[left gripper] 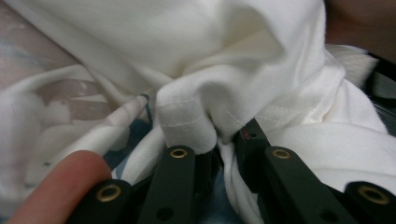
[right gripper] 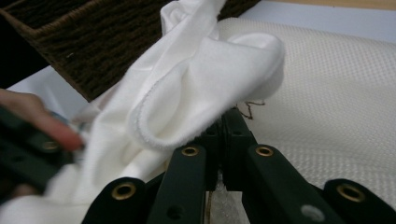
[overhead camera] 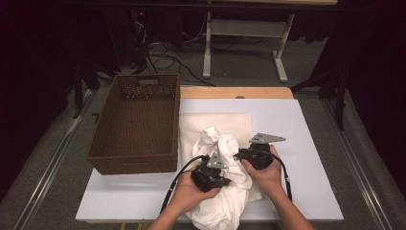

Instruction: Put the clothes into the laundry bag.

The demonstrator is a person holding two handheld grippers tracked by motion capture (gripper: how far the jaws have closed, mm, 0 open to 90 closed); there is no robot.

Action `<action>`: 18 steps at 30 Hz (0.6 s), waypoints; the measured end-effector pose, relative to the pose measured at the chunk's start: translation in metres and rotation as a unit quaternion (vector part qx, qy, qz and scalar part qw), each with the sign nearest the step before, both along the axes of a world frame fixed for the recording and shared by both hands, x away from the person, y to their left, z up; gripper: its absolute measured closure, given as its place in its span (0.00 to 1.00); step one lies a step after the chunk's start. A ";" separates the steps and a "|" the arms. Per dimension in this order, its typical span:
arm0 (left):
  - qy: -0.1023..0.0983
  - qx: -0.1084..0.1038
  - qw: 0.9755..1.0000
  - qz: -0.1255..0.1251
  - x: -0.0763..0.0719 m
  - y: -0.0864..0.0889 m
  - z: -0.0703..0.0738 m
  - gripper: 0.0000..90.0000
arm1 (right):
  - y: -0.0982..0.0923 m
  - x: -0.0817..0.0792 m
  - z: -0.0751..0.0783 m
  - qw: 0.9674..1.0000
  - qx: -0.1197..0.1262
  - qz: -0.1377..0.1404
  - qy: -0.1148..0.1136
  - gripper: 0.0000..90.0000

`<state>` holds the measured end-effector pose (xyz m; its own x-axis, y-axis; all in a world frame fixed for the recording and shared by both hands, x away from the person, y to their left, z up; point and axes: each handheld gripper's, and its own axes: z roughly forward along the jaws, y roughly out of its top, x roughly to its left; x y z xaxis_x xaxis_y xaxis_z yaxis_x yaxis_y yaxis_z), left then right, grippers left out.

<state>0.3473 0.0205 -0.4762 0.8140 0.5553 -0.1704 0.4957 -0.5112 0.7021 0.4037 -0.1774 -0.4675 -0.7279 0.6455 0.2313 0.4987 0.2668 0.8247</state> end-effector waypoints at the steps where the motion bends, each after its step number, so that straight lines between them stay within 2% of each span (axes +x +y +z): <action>1: 0.000 0.000 1.000 0.000 0.000 0.000 0.000 0.89 | 0.000 -0.001 0.002 1.000 0.001 0.003 -0.003 0.99; 3: -0.011 0.008 0.999 0.035 0.003 -0.004 0.000 0.88 | 0.001 -0.003 0.004 1.000 0.001 0.004 -0.006 0.99; 4: -0.018 0.011 0.998 0.057 0.004 -0.004 0.000 0.88 | 0.002 -0.006 0.007 1.000 0.007 0.006 -0.006 0.99; 5: -0.018 0.011 0.998 0.057 0.004 -0.004 0.000 0.88 | 0.002 -0.006 0.007 1.000 0.007 0.006 -0.006 0.99; 7: -0.037 0.019 0.995 0.096 0.008 -0.004 -0.003 0.87 | 0.003 -0.008 0.009 1.000 0.012 0.016 -0.005 0.99; 8: -0.037 0.019 0.995 0.096 0.008 -0.004 -0.003 0.86 | 0.003 -0.008 0.009 1.000 0.012 0.016 -0.005 0.99; 10: -0.025 0.006 0.995 0.099 0.013 -0.003 -0.005 0.84 | 0.006 -0.010 0.008 1.000 0.003 0.019 -0.006 0.99; 11: -0.025 -0.002 0.995 0.094 0.012 -0.002 -0.004 0.76 | 0.006 -0.010 0.007 1.000 -0.002 0.016 -0.010 0.99; 12: -0.029 -0.027 0.996 0.077 0.009 0.002 0.000 0.71 | 0.005 -0.009 0.007 1.000 0.001 0.014 -0.007 0.99; 13: -0.029 -0.027 0.996 0.077 0.009 0.002 0.000 0.64 | 0.005 -0.009 0.007 1.000 0.001 0.014 -0.007 0.99; 14: -0.034 -0.062 0.995 0.069 0.003 0.011 0.007 0.57 | 0.001 -0.007 0.007 1.000 0.004 0.008 -0.006 0.99; 15: -0.033 -0.079 0.994 0.069 0.001 0.017 0.012 0.51 | -0.001 -0.006 0.007 1.000 0.006 0.006 -0.005 0.99; 16: -0.033 -0.079 0.994 0.069 0.001 0.017 0.012 0.42 | -0.001 -0.006 0.007 1.000 0.006 0.006 -0.005 0.99; 17: -0.038 -0.106 0.990 0.087 -0.001 0.027 0.022 0.35 | -0.003 -0.005 0.006 1.000 0.006 0.003 -0.003 0.99; 18: -0.038 -0.106 0.990 0.087 -0.001 0.027 0.022 0.31 | -0.003 -0.004 0.005 1.000 0.007 0.004 -0.002 0.99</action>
<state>0.3466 0.0478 -0.4541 0.7245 0.6457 -0.2412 0.5053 -0.2597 0.8229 0.3995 -0.1807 -0.4622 -0.7336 0.6368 0.2375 0.4931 0.2582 0.8307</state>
